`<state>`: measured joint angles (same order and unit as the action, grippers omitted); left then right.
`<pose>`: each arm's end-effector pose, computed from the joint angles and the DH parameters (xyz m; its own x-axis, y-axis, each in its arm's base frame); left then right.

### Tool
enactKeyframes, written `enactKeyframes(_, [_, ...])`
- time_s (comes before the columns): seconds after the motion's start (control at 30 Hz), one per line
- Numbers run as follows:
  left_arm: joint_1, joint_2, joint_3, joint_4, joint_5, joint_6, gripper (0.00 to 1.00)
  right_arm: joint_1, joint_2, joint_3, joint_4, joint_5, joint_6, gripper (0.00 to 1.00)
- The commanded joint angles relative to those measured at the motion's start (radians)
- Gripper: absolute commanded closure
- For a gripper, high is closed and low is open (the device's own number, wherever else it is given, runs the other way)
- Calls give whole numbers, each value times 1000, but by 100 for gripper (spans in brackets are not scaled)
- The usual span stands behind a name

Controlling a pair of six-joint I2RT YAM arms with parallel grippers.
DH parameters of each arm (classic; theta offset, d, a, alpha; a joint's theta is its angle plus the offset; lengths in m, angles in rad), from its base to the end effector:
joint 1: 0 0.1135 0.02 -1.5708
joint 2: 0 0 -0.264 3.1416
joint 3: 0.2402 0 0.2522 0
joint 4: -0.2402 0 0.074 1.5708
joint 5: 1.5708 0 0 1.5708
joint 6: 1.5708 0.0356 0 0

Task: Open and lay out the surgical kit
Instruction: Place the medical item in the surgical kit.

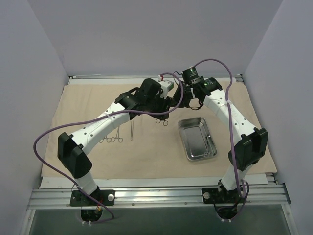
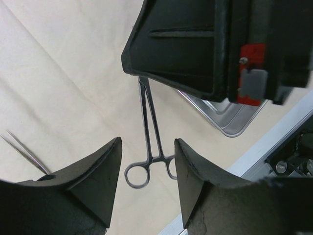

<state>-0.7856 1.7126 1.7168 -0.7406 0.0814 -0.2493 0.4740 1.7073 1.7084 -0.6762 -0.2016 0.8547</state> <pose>0.2688 -0.2730 0.3623 -0.6446 0.2970 -0.7045 0.6073 0.7587 -0.2357 0.3400 0.1824 0.3673 -0.8073 0.4165 -0.4180 0.0346 0.7406 0.6710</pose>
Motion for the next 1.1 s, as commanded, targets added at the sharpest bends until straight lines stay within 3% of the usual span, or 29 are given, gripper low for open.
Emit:
enactKeyframes(0.0, [-9, 13, -13, 60, -20, 15, 45, 12, -41, 23, 4, -25, 35, 100])
enactKeyframes(0.33, [-17, 28, -16, 52, -68, 18, 52, 29, -41, 34, -8, -16, 40, 100])
enactKeyframes(0.43, [-17, 36, -6, 41, -72, 21, 64, 32, -40, 43, -19, -7, 37, 100])
enactKeyframes(0.47, [-17, 39, -5, 38, -72, 21, 75, 32, -38, 46, -20, -1, 35, 100])
enactKeyframes(0.57, [-17, 38, -3, 34, -72, 22, 98, 35, -32, 56, -28, -1, 26, 100])
enactKeyframes(0.6, [-15, 33, -9, 33, -72, 24, 98, 34, -31, 56, -28, -1, 21, 98])
enactKeyframes(0.67, [-12, 13, -20, 35, -81, 30, 98, 29, -26, 68, -42, 1, 3, 82])
enactKeyframes(0.7, [-6, 2, -31, 40, -98, 31, 98, 23, -25, 69, -45, 1, -2, 66])
enactKeyframes(0.83, [54, -79, -132, 49, -95, 21, 98, -43, -40, 47, -65, 7, -40, 30])
enactKeyframes(0.93, [146, -125, -210, 49, -81, 5, 98, -133, -69, 1, -74, 1, -92, 18])
enactKeyframes(1.07, [285, -230, -373, 47, -69, 11, 98, -199, -92, -36, -100, 34, -177, 15])
